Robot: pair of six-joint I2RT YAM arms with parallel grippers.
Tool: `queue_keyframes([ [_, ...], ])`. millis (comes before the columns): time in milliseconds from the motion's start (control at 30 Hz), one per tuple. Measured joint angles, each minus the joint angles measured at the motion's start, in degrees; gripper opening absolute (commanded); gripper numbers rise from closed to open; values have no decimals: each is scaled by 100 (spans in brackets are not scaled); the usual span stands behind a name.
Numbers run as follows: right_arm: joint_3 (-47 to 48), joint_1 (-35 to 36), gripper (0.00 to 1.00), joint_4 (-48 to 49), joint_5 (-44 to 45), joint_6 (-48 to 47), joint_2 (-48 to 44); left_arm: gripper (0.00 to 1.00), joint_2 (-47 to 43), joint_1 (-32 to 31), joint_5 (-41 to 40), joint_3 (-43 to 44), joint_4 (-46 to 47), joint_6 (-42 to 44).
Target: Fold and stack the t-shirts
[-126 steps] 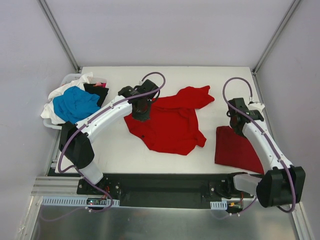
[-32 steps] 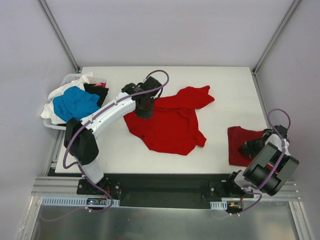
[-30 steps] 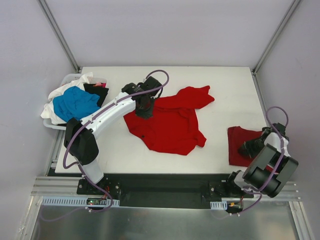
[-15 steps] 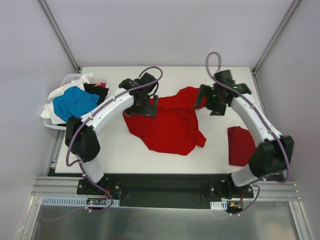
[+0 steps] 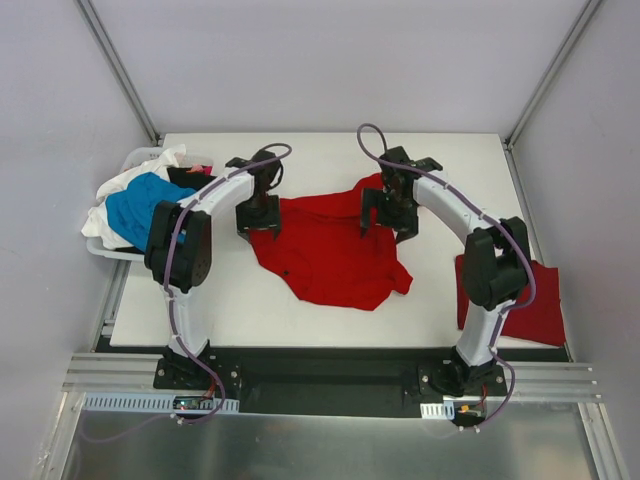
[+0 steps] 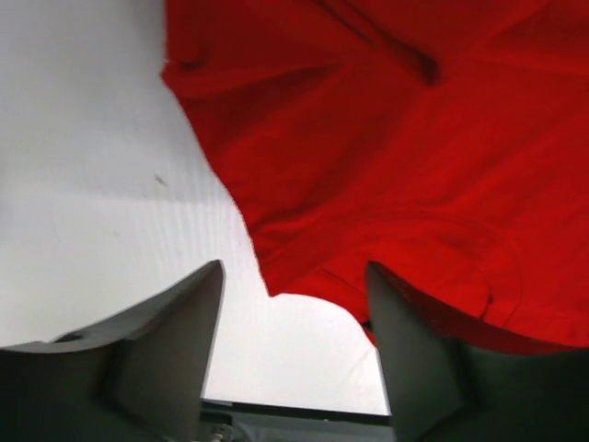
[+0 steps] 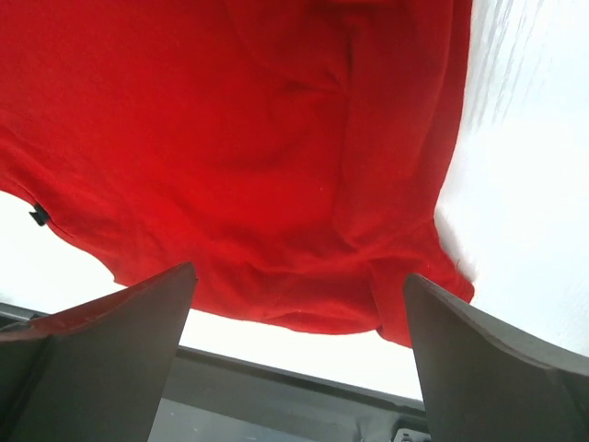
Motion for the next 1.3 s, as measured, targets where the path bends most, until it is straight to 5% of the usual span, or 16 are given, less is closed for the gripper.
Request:
queue_keyframes([
  [333,-1408,0,97,227,46,59,-90,58,-72,-81,273,-907,439,31],
  [400,-1829,24,90,273,48,101,-210,59,-138,-81,293,-1069,520,31],
  [433,-1991,44,76,262,46,118,-280,59,-164,-81,295,-1126,538,31],
  [467,-2109,72,22,273,44,138,-352,58,-186,-81,297,-1172,557,31],
  [500,-2210,114,1,302,37,160,-433,55,-197,-81,297,-1198,581,33],
  [533,-2277,153,1,313,24,155,-507,44,-197,-81,297,-1198,590,33],
  [567,-2321,197,1,330,-11,205,-577,4,-197,-81,297,-1198,612,35],
  [600,-2354,260,1,354,-26,260,-649,0,-197,-81,299,-1196,627,35],
  [800,-2286,909,1,186,-17,251,-815,0,-83,-76,317,-800,588,105],
  [1267,-1069,2933,1,-691,-671,-111,-378,0,1558,363,326,1665,94,302],
  [1300,-1056,3029,12,-693,-684,-109,-348,0,1628,389,323,1764,59,323],
])
